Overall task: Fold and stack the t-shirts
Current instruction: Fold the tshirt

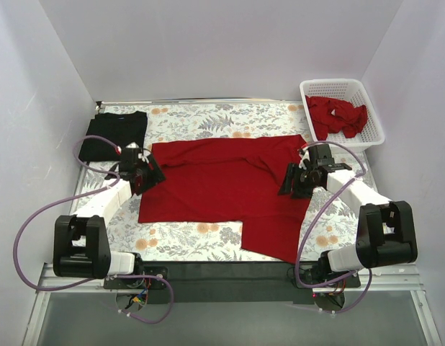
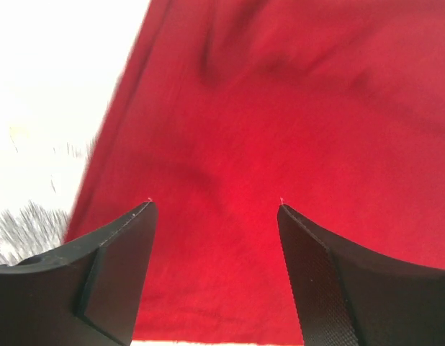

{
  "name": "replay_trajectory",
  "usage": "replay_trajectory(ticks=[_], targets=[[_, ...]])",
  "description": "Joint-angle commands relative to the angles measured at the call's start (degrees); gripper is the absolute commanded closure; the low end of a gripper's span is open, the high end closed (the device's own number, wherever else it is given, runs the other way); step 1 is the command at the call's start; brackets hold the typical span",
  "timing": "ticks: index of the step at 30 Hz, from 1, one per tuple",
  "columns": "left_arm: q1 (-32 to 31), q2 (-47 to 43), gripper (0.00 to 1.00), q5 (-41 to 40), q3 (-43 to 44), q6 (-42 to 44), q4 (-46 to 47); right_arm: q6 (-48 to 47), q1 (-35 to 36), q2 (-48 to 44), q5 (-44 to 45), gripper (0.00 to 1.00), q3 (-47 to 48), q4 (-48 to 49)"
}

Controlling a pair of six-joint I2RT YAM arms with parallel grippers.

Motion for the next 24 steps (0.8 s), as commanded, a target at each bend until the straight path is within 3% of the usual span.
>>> replay_trajectory(ticks=[1, 5, 11, 17, 24], targets=[[0.39, -0.4, 0.38, 3.59, -4.57, -5.61, 1.24, 1.54, -0.07, -0.84, -4.07, 0.47, -3.29, 3.14], [0.39, -0.05, 0.43, 1.84, -8.53, -10.18, 2.48, 1.36, -0.42, 0.04, -4.34, 0.47, -7.94, 3.76], [1.61, -0.22, 0.5, -2.56, -11.52, -16.42, -3.22, 1.1, -6.04, 0.75, -7.94, 0.47, -13.22, 3.76], [5.55, -6.98, 0.55, -3.18, -14.15, -19.07, -11.48, 2.07, -13.85, -4.69, -9.0, 0.46, -20.51, 3.68], [7.07, -14.37, 0.56, -4.14, -13.9, -19.6, -16.24, 0.14, -15.19, -10.94, -5.4, 0.46, -20.61, 1.22]])
